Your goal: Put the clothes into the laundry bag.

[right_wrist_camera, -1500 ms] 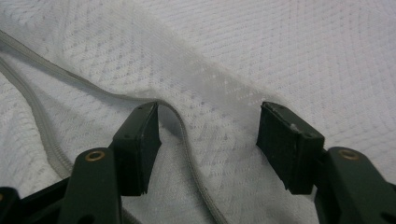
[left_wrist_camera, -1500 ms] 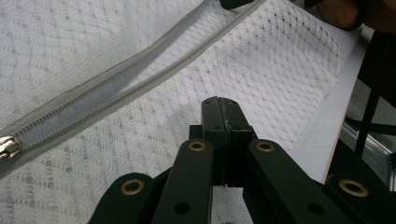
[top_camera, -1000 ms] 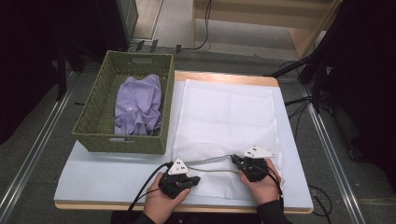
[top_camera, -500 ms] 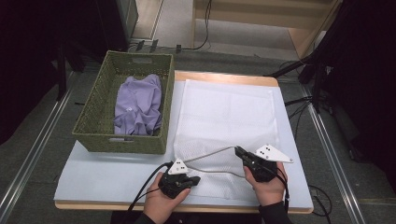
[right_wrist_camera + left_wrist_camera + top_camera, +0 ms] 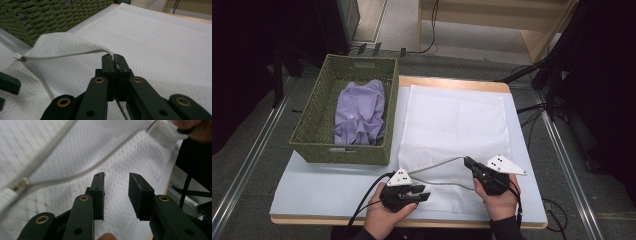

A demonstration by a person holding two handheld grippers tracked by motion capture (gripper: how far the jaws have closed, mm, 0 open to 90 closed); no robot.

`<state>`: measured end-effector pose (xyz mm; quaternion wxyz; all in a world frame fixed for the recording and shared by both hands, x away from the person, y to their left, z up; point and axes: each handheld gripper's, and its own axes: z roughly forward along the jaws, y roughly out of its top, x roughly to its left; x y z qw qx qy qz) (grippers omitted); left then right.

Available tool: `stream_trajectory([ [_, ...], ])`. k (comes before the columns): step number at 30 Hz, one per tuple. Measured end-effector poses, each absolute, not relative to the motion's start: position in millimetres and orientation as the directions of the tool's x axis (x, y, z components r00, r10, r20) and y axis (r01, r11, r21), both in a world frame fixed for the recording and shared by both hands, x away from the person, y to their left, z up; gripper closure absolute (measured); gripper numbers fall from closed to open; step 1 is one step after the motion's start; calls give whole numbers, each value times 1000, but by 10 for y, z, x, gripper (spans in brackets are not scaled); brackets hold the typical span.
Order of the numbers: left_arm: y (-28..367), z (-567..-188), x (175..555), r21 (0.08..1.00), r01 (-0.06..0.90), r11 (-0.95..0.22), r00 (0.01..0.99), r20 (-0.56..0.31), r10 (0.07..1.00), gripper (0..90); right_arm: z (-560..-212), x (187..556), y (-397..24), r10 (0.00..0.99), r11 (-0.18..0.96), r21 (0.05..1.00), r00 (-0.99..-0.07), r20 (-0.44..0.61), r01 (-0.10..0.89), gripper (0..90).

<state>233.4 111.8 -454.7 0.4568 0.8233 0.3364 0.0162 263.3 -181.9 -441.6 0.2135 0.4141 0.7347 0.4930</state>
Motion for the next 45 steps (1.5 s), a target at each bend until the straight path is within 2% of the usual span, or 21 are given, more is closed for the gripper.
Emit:
stream_trajectory([
  [5,1269,-4218,2364,820,489,-298,757,-229,612,578,-4434,2629,-1817,818,175,899,-568,94,401,895],
  [15,1646,-3814,2582,871,444,-209,704,-194,683,462,-4433,2623,-1816,819,178,898,-566,92,403,895],
  [21,1824,-3704,2713,879,442,-178,654,-180,735,405,-4431,2621,-1823,818,176,897,-567,95,405,894],
  [28,2071,-3601,2931,892,437,-115,566,-174,806,280,-4431,2624,-1835,820,174,897,-565,96,405,894],
  [45,2265,-3618,3131,889,448,-94,498,-161,852,265,-4441,2626,-1830,818,178,896,-568,96,407,894],
])
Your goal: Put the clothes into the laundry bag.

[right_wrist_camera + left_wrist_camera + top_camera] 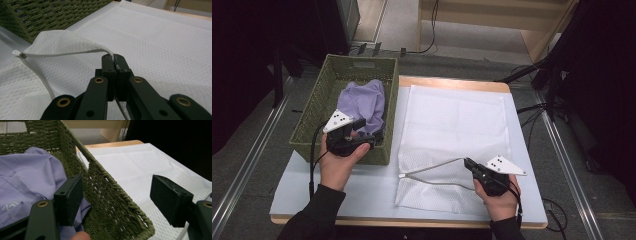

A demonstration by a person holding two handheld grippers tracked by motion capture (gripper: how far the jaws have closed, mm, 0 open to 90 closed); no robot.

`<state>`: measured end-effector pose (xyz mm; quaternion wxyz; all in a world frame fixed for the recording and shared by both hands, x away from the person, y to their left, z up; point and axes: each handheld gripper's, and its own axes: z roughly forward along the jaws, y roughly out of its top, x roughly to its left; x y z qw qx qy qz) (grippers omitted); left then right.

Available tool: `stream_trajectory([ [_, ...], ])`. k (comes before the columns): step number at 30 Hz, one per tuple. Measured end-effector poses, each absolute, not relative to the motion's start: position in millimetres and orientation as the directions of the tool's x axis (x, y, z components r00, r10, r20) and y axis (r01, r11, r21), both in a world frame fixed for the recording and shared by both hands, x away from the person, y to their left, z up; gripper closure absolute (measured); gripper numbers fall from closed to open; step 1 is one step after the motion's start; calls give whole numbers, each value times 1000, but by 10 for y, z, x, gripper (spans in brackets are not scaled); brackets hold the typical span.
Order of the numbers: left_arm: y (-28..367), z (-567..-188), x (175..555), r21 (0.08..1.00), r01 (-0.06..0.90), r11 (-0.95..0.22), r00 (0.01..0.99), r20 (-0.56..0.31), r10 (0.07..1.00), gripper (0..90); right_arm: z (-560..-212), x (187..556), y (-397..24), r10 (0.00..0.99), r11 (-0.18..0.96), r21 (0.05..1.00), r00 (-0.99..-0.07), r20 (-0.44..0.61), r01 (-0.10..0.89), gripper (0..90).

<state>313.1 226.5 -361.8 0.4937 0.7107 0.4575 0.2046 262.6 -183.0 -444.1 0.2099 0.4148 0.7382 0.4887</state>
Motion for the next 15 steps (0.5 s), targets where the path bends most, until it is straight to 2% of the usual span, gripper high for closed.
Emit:
stream_trajectory([
  [5,2297,-3572,3236,882,462,-96,483,-160,861,227,-4443,2626,-1829,817,179,895,-568,95,408,894],
  [9,2319,-3542,3351,859,500,-114,457,-150,877,134,-4441,2623,-1827,818,179,895,-567,95,409,894],
  [15,2403,-3487,3469,857,508,-86,467,-190,864,72,-4445,2628,-1829,817,179,896,-569,95,406,894],
])
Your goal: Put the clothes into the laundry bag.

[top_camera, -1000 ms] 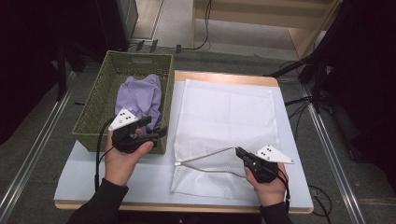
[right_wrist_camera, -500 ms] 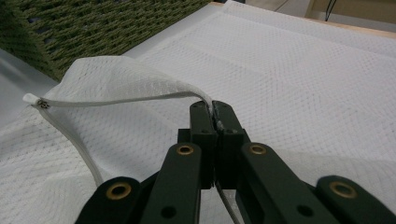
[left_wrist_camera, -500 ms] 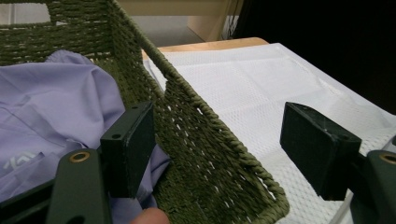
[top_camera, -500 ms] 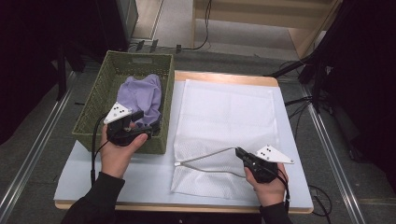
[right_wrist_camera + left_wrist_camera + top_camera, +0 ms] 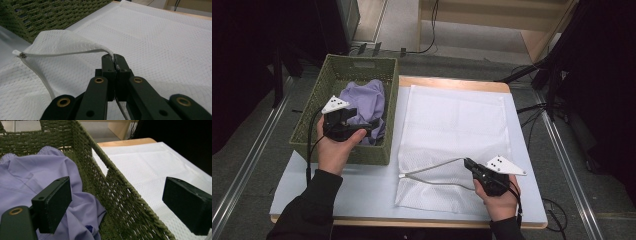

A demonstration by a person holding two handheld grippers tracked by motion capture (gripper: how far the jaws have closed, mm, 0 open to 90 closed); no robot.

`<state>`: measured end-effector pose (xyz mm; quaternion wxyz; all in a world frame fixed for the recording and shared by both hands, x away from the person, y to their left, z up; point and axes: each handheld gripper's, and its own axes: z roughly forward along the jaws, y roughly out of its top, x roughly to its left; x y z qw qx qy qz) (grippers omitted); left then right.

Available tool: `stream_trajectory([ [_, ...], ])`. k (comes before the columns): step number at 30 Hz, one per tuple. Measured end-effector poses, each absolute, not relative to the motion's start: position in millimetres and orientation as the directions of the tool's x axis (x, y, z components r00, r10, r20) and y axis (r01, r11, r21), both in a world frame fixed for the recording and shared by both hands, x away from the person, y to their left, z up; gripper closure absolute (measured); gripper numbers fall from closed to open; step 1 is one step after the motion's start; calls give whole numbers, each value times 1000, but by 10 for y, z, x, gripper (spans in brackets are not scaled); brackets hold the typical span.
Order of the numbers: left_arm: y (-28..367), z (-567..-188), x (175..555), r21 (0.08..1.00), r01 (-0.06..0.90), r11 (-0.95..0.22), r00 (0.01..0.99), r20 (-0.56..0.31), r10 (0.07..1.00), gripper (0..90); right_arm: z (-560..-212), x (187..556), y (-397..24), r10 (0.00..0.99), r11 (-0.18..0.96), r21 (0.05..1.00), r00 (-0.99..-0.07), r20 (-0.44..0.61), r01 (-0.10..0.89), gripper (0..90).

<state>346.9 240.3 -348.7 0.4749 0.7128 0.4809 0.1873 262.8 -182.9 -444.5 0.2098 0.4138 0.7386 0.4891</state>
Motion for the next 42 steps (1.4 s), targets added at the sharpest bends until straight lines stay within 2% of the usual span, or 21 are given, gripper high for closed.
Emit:
stream_trajectory([
  [7,2486,-3469,3654,839,541,-47,445,-239,863,69,-4447,2626,-1825,816,182,895,-571,94,407,894],
  [12,2537,-3438,3784,841,538,-63,431,-209,878,45,-4450,2628,-1826,816,181,896,-571,94,406,894],
  [21,2655,-3494,4092,807,589,-43,382,-232,895,9,-4454,2627,-1823,815,180,895,-571,96,407,894],
  [26,2736,-3613,4290,760,648,-49,340,-231,912,0,-4455,2628,-1825,815,179,895,-572,97,408,894],
  [29,2797,-3691,4383,735,678,-15,303,-261,917,0,-4455,2628,-1827,814,180,895,-572,97,407,894],
  [42,3006,-4021,4647,608,794,10,161,-226,961,0,-4460,2629,-1829,813,179,895,-574,99,408,894],
])
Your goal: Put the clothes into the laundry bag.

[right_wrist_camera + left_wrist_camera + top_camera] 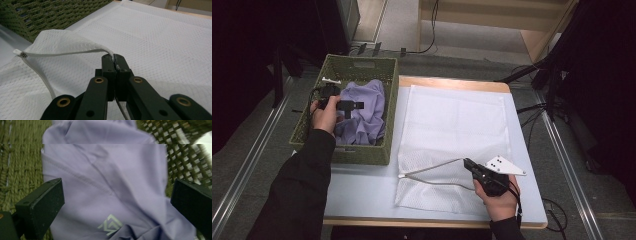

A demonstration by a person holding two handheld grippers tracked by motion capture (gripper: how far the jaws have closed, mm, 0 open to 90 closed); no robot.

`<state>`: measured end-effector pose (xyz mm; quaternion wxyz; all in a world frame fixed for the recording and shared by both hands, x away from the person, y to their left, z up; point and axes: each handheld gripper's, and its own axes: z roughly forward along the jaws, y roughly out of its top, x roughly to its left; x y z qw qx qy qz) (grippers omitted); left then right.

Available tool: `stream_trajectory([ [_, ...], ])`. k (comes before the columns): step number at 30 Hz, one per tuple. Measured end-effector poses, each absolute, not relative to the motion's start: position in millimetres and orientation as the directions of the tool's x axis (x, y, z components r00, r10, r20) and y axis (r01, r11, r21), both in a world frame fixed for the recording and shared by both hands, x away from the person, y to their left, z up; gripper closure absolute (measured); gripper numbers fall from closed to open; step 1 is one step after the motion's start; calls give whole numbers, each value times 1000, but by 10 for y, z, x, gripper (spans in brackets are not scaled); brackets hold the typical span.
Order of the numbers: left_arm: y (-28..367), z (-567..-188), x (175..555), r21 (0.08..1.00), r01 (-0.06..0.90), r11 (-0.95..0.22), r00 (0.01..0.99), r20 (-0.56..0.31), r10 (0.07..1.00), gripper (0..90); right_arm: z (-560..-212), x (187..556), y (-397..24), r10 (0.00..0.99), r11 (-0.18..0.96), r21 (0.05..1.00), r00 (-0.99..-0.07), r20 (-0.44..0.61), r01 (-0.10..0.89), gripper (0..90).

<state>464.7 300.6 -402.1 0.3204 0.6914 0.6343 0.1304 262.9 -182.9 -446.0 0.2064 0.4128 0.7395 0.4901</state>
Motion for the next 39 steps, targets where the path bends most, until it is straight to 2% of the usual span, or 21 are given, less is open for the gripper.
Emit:
stream_trajectory([
  [7,3049,-4123,4688,545,838,32,103,-216,971,0,-4459,2623,-1826,813,180,895,-574,99,408,894],
  [11,3074,-4200,4709,468,882,53,46,-198,979,0,-4460,2621,-1828,813,180,895,-574,98,408,894],
  [12,3054,-4238,4719,441,896,56,21,-167,986,0,-4461,2621,-1829,813,180,895,-574,98,407,894],
  [14,3031,-4276,4729,409,911,59,4,-151,989,67,-4462,2621,-1829,813,180,895,-574,98,408,894],
  [15,3004,-4293,4744,365,928,75,-4,-191,982,82,-4463,2621,-1828,813,181,895,-575,97,407,894],
  [17,2972,-4268,4742,363,930,54,16,-187,982,76,-4462,2621,-1828,813,180,895,-574,97,407,894],
  [19,2953,-4241,4735,371,927,52,40,-237,971,104,-4463,2621,-1829,813,181,895,-574,98,408,894],
  [20,2953,-4241,4735,371,927,52,40,-237,971,138,-4463,2621,-1829,813,181,895,-574,98,408,894],
  [23,2910,-4216,4720,394,919,17,82,-234,969,326,-4465,2622,-1829,813,182,894,-573,98,410,894],
  [24,2893,-4191,4718,408,913,11,114,-281,953,413,-4469,2624,-1824,813,183,895,-575,96,407,894],
  [26,2870,-4167,4720,423,906,6,150,-336,930,450,-4471,2624,-1822,812,184,894,-575,96,408,894],
  [28,2841,-4135,4729,407,914,5,178,-412,893,398,-4473,2627,-1820,812,185,895,-577,94,407,894],
  [32,2759,-4100,4756,374,927,-35,224,-475,851,235,-4478,2628,-1808,811,187,893,-577,96,411,894],
  [36,2708,-4083,4779,359,932,-47,225,-472,852,137,-4483,2631,-1792,810,190,892,-579,93,411,894],
  [39,2591,-4104,4791,358,926,-118,266,-398,878,110,-4484,2632,-1789,810,192,891,-578,93,411,894],
])
